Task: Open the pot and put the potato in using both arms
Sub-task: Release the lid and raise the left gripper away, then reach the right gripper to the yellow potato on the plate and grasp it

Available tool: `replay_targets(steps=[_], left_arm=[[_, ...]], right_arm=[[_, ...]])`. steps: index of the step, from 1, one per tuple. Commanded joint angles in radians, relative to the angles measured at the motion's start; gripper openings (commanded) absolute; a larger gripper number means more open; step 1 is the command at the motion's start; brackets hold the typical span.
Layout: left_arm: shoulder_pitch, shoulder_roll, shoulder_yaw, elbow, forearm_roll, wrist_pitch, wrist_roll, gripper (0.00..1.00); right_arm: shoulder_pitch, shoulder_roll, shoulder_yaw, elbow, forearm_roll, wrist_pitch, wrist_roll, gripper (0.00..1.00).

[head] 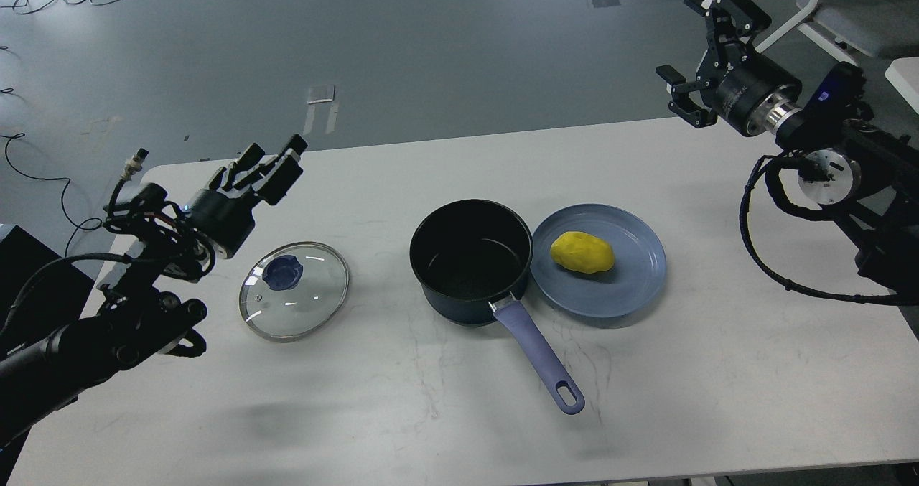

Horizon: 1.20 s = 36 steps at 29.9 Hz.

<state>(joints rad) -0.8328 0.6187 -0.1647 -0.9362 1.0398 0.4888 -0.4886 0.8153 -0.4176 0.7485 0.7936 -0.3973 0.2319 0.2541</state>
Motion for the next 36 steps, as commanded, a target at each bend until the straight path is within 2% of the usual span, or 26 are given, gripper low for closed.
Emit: replay_targets(steps=[1,2,4,5,6,7,8,10,11,12,14,17,19,20,23,26,36], left_arm=[[-0.097,0.000,-0.001,-0.004,-0.319,-0.056,0.000,0.98],[-0.097,0.000,-0.001,-0.004,-0.320,-0.056,0.000,0.98],[-0.123,0.004,-0.007,-0.003,-0.473,-0.259,0.000,0.98],[-0.124,0.004,-0.013,-0.001,-0.509,-0.297,0.000,0.98],[-0.124,0.003,-0.035,-0.001,-0.573,-0.361,0.000,0.98],[-0.124,0.003,-0.048,-0.001,-0.601,-0.387,0.000,0.98],[-0.123,0.001,-0.077,-0.003,-0.645,-0.438,0.000,0.98],[-0.120,0.001,-0.111,-0.003,-0.687,-0.501,0.000,0.98],[-0.114,0.001,-0.152,-0.006,-0.731,-0.571,0.000,0.98],[-0.108,0.001,-0.191,-0.009,-0.783,-0.648,0.000,0.98],[-0.095,0.001,-0.222,-0.012,-0.854,-0.734,0.000,0.98],[-0.089,-0.004,-0.222,-0.010,-0.865,-0.788,0.000,0.98],[-0.074,-0.011,-0.225,-0.010,-0.870,-0.811,0.057,0.98],[-0.062,-0.017,-0.234,-0.009,-0.879,-0.828,0.108,0.98],[-0.055,-0.031,-0.239,-0.009,-0.882,-0.842,0.149,0.98],[-0.046,-0.045,-0.239,-0.007,-0.894,-0.834,0.150,0.98],[-0.012,-0.059,-0.237,0.000,-0.885,-0.809,0.143,0.98]], right_arm=[[0.022,-0.015,-0.018,0.024,-0.040,-0.020,0.028,1.00],[0.022,-0.015,-0.018,0.024,-0.040,-0.020,0.028,1.00],[0.021,-0.044,-0.037,0.076,-0.063,-0.019,0.059,1.00],[0.021,-0.058,-0.047,0.093,-0.075,-0.019,0.076,1.00],[0.019,-0.087,-0.082,0.122,-0.119,-0.020,0.129,1.00],[0.021,-0.101,-0.105,0.134,-0.150,-0.020,0.161,1.00],[0.025,-0.121,-0.147,0.156,-0.228,-0.028,0.230,1.00],[0.028,-0.130,-0.178,0.165,-0.308,-0.037,0.235,1.00],[0.028,-0.132,-0.199,0.167,-0.384,-0.052,0.235,1.00],[0.025,-0.133,-0.218,0.170,-0.459,-0.096,0.235,1.00],[0.016,-0.133,-0.265,0.177,-0.571,-0.184,0.235,1.00],[0.019,-0.144,-0.368,0.188,-0.710,-0.308,0.235,1.00],[0.027,-0.148,-0.458,0.188,-0.782,-0.379,0.235,1.00],[0.033,-0.150,-0.519,0.188,-0.820,-0.403,0.235,1.00],[0.057,-0.150,-0.622,0.171,-0.883,-0.418,0.235,1.00],[0.079,-0.141,-0.711,0.157,-0.917,-0.421,0.235,1.00],[0.081,-0.102,-0.776,0.156,-0.962,-0.421,0.235,1.00]])
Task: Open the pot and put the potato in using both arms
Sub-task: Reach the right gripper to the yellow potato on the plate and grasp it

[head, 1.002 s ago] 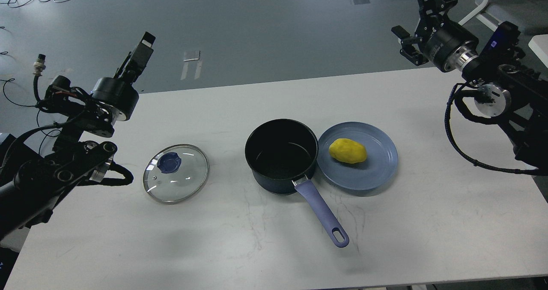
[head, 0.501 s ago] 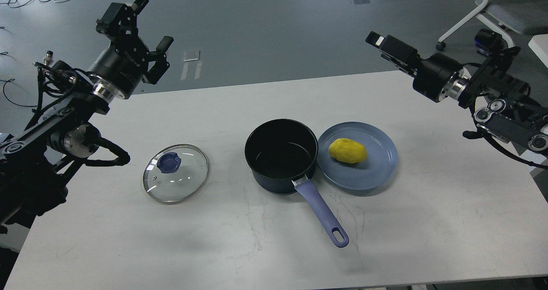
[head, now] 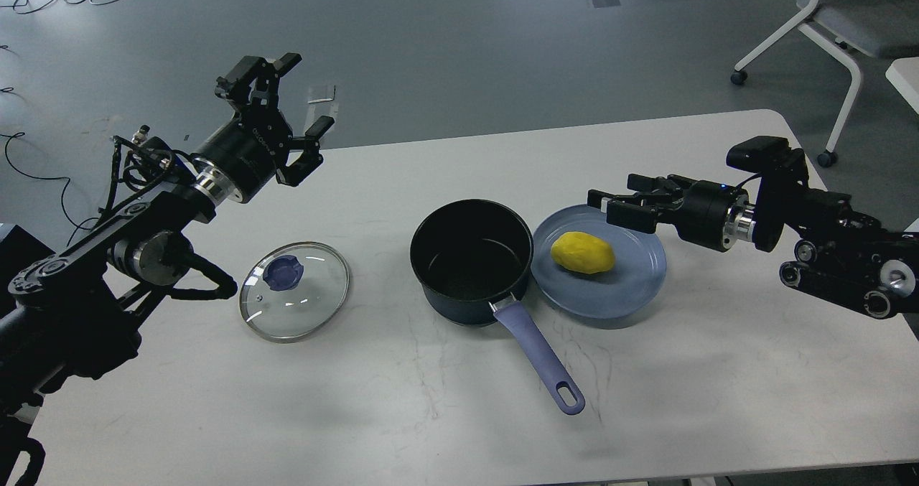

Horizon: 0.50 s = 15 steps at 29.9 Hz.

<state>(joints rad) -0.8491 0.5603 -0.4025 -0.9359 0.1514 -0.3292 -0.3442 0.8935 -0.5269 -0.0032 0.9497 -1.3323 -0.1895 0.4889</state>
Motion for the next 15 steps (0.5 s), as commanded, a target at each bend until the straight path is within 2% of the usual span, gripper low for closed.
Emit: replay_targets(steps=[1,8,14,15], left_arm=[[0.005,-0.002,0.001,0.000,0.005,0.012,-0.001,0.98],[0.005,-0.013,0.002,0.000,0.010,0.012,-0.001,0.98],[0.005,-0.013,0.002,0.000,0.010,0.012,-0.003,0.98],[0.005,-0.013,0.002,0.000,0.010,0.012,-0.004,0.98]], right_arm=[[0.010,0.008,-0.043,-0.002,-0.048,0.001,0.000,1.00],[0.036,0.044,-0.124,-0.014,-0.102,0.001,0.000,0.98],[0.065,0.103,-0.184,-0.083,-0.108,0.001,0.000,0.93],[0.065,0.117,-0.192,-0.109,-0.108,0.001,0.000,0.89]])
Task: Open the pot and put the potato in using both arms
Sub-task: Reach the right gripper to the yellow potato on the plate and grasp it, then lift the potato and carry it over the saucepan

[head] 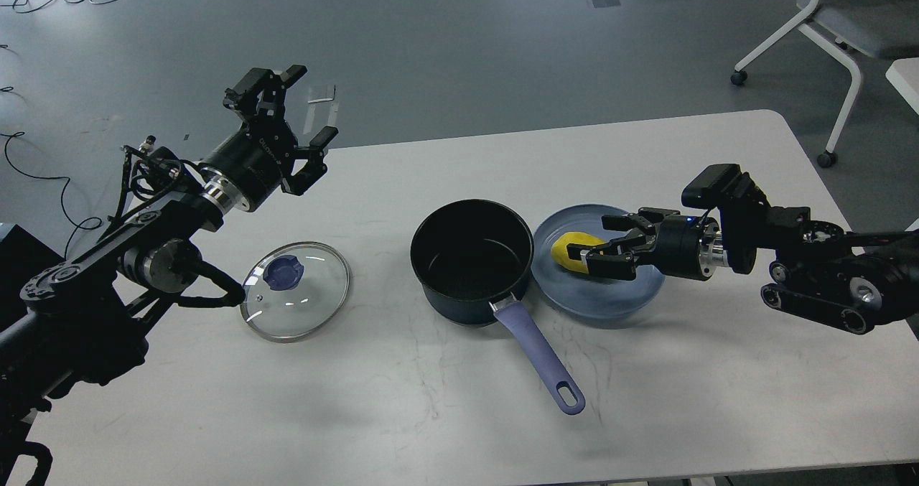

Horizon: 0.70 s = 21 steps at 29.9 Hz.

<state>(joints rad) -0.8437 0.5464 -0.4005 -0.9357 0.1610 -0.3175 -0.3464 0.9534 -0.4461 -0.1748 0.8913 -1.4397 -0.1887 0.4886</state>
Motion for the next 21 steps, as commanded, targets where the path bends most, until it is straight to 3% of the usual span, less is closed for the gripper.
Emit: replay_targets(steps=[1,8,13,21], left_arm=[[0.002,0.003,0.000,0.000,0.002,0.000,-0.002,0.98],[0.011,0.010,-0.001,0.000,0.000,0.000,-0.028,0.98],[0.020,0.009,-0.001,0.000,0.000,0.001,-0.045,0.98],[0.023,0.012,0.000,0.000,0.002,0.001,-0.054,0.98]], right_arm=[[0.005,0.044,-0.031,-0.064,-0.002,0.000,0.000,0.88],[0.008,0.066,-0.057,-0.072,-0.010,0.000,0.000,0.72],[0.027,0.084,-0.123,-0.088,-0.039,0.000,0.000,0.40],[0.048,0.075,-0.135,-0.084,-0.038,0.000,0.000,0.31]])
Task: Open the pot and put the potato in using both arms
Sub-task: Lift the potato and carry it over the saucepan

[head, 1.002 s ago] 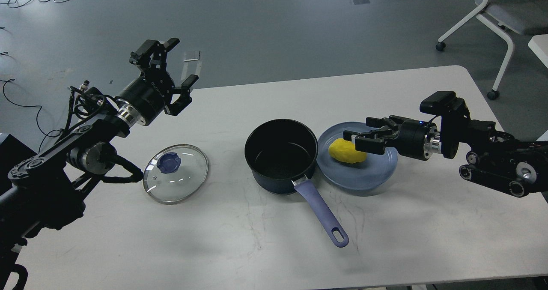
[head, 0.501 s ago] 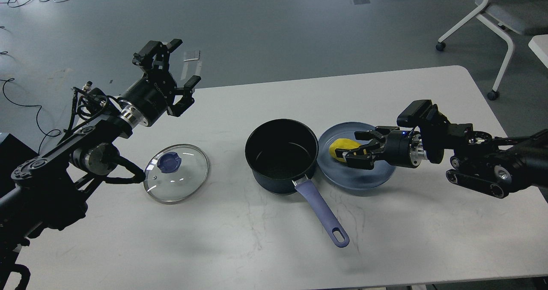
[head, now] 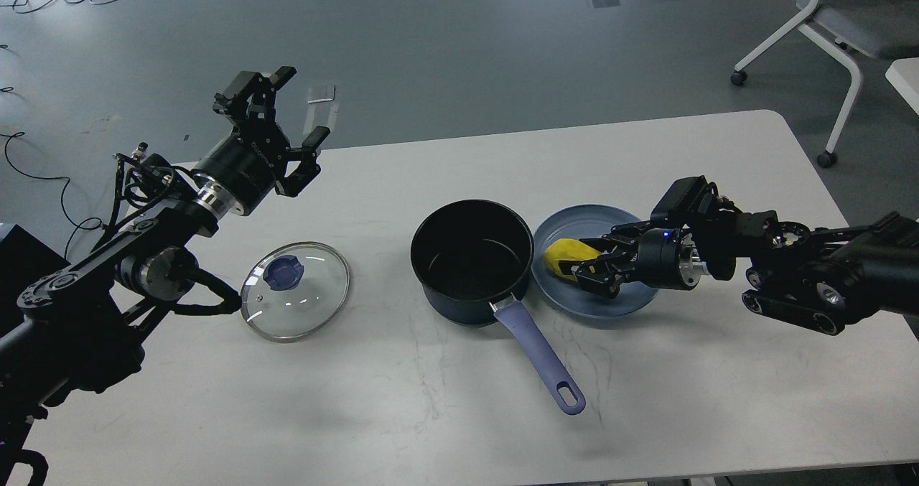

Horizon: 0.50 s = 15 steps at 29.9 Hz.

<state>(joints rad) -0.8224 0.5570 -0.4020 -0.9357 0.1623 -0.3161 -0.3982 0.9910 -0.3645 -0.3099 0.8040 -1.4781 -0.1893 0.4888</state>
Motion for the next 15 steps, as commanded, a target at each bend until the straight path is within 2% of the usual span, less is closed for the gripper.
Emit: replay_targets(steps=[1,10,13,15], left_arm=[[0.002,0.001,0.002,0.000,0.000,0.000,-0.004,0.98],[-0.001,-0.002,-0.003,0.000,-0.003,-0.001,-0.005,0.98],[-0.001,-0.002,-0.003,-0.002,-0.012,-0.001,0.002,0.98],[-0.001,-0.002,-0.001,-0.002,-0.012,-0.001,0.007,0.98]], right_arm=[[0.018,-0.008,0.000,0.004,0.001,0.001,0.000,0.31],[0.170,-0.041,-0.006,0.001,0.001,0.005,0.000,0.31],[0.219,-0.016,-0.024,-0.009,-0.001,0.011,0.000,0.31],[0.253,0.051,-0.063,-0.035,0.001,0.011,0.000,0.31]])
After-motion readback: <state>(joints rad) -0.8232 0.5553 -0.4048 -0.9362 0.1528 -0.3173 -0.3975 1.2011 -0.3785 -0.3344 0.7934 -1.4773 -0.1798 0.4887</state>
